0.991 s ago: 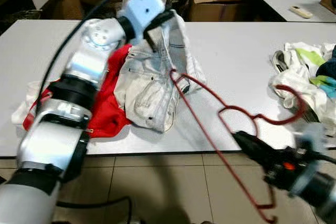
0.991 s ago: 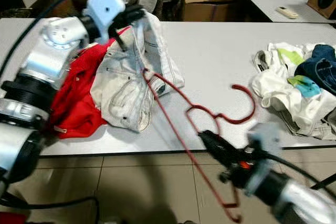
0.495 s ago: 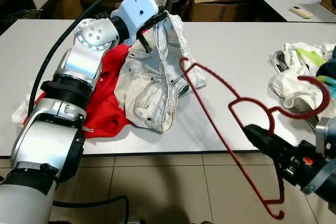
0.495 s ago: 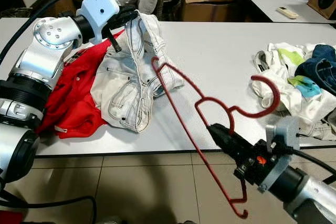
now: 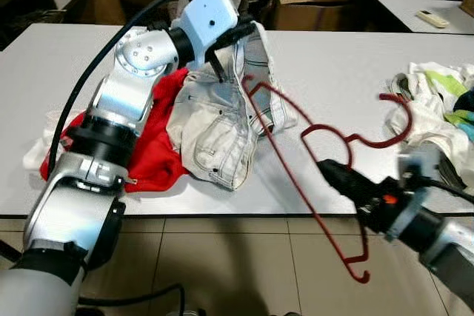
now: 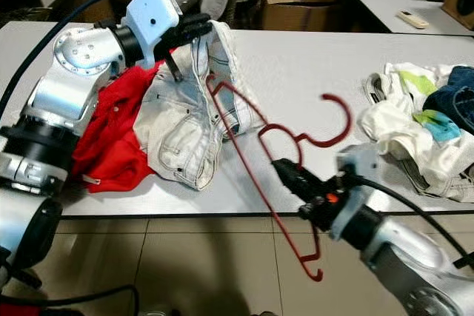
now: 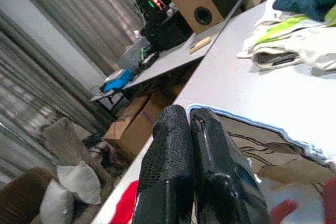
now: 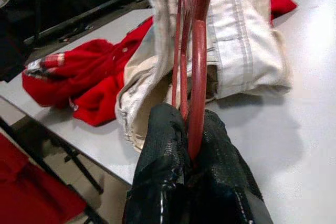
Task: Hang hanger
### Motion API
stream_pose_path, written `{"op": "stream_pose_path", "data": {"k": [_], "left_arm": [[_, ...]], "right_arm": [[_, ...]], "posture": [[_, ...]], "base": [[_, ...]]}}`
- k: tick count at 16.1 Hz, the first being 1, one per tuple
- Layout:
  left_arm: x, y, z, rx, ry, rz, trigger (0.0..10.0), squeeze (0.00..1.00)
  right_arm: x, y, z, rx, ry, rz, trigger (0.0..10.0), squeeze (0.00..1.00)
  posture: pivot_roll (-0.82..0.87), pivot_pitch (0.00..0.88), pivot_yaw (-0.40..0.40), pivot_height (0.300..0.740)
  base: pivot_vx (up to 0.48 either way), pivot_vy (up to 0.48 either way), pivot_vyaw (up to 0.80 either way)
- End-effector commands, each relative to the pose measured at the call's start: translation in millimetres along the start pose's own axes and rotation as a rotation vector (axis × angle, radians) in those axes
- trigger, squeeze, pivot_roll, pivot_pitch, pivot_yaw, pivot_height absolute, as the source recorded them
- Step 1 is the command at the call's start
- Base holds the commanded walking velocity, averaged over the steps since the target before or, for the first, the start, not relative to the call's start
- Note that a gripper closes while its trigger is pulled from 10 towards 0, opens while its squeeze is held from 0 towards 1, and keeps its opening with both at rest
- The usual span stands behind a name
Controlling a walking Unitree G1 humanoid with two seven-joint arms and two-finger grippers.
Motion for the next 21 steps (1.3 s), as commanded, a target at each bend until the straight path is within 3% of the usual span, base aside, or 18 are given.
{"op": "stream_pose_path", "data": {"k": [1, 3, 4, 6, 7, 8, 10, 12, 13, 17, 18, 21], "left_arm": [[-2.9, 11, -6.1, -0.003, -0.027, -0.031, 0.0, 0.0], [-3.9, 16, -15.9, 0.011, -0.056, -0.04, 0.0, 0.0], [-3.4, 17, -18.6, 0.01, -0.07, -0.039, 0.0, 0.0], [0.1, 13, -16.8, -0.001, -0.077, -0.018, 0.0, 0.0], [2.9, 9, -11.9, -0.02, -0.068, 0.009, 0.0, 0.0], [6.7, 3, -5.0, -0.051, -0.055, 0.043, 0.0, 0.0], [10.4, 1, 1.4, -0.055, -0.044, 0.056, 0.0, 0.0], [14.4, 11, 28.2, -0.106, 0.046, 0.042, 0.0, 0.0], [15.0, 16, 35.0, -0.105, 0.062, 0.024, 0.0, 0.0], [-0.8, 29, 15.0, -0.05, -0.008, -0.053, 0.0, 0.0], [-6.3, 31, 9.3, -0.008, -0.012, -0.073, 0.0, 0.0], [-18.5, 36, -7.5, 0.062, -0.062, -0.098, 0.0, 0.0]], "right_arm": [[-7.9, -9, -1.8, -0.005, -0.007, 0.046, 10.0, 0.0], [-21.0, -17, 1.7, -0.004, 0.009, 0.085, 10.0, 0.0], [-25.0, -16, -8.9, -0.008, -0.058, 0.079, 10.0, 0.0], [-19.8, -9, -59.2, -0.064, -0.33, 0.032, 10.0, 0.0], [-13.4, -2, -75.0, -0.077, -0.4, -0.004, 10.0, 0.0], [-8.9, 11, -78.6, -0.093, -0.396, -0.058, 10.0, 0.0], [-6.1, 28, -77.1, -0.092, -0.363, -0.12, 10.0, 0.0], [-1.8, 71, -74.9, -0.043, -0.342, -0.267, 10.0, 0.0], [-1.3, 78, -72.4, -0.043, -0.326, -0.29, 10.0, 0.0], [-22.1, 24, -51.9, -0.119, -0.248, -0.098, 10.0, 0.0], [-30.1, 8, -44.8, -0.191, -0.232, -0.074, 10.0, 0.0], [-41.9, -10, -29.2, -0.304, -0.176, -0.074, 10.0, 0.0]], "posture": [[-0.02, 0.0, -0.029, 0.74], [-0.02, 0.0, -0.029, 0.74], [-0.02, 0.0, -0.026, 0.74], [-0.02, 0.0, -0.023, 0.74], [-0.02, 0.0, -0.022, 0.74], [-0.02, 0.0, -0.02, 0.74], [-0.03, 0.0, -0.018, 0.74], [-0.03, 0.0, -0.018, 0.74], [-0.03, 0.0, -0.021, 0.74], [-0.03, 0.0, -0.017, 0.74], [-0.03, 0.0, -0.017, 0.74], [-0.02, 0.0, -0.008, 0.74]], "base": [[0.0, 0.0, 0.0], [0.0, 0.0, 0.0], [0.0, 0.0, 0.0], [0.0, 0.0, 0.0], [0.0, 0.0, 0.0], [0.0, 0.0, 0.0], [0.0, 0.0, 0.0], [0.0, 0.0, 0.0], [0.0, 0.0, 0.0], [0.0, 0.0, 0.0], [0.0, 0.0, 0.0], [0.0, 0.0, 0.0]]}}
Point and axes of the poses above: a point about 5 cm out from each wrist's last joint towards the gripper, its own x axis pointing back from the gripper into the wrist, its own y axis along the axis of the wrist's last joint, z = x × y, the point moved 5 cm from there along -x, pointing out of the wrist towards the gripper, and after that the axes turned 7 degrees about -x, right-handed, at the moved point
